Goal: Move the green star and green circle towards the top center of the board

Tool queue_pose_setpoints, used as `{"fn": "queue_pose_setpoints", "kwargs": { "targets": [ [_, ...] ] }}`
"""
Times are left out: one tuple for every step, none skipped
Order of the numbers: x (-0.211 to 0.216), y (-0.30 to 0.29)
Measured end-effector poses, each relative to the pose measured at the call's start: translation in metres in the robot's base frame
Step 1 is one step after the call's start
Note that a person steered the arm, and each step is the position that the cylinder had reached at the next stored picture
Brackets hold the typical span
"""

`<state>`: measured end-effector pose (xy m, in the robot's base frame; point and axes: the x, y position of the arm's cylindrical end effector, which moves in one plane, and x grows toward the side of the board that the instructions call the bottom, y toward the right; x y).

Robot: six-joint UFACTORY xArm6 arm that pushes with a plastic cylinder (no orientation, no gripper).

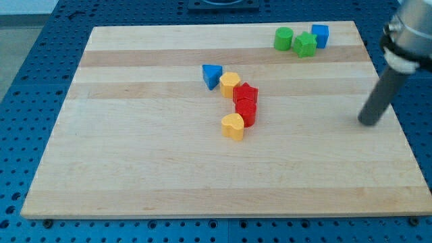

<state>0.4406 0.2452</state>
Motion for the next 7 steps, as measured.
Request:
{"fn": "queue_pose_setpoints", "kwargs": {
  "targets": [
    [-0.079, 0.003],
    [-0.144, -0.005],
    [-0.16, -0.047],
    [-0.163, -0.096],
    [-0.163, -0.141],
    [-0.165, -0.177],
    [-0.168, -0.17]
  ]
}}
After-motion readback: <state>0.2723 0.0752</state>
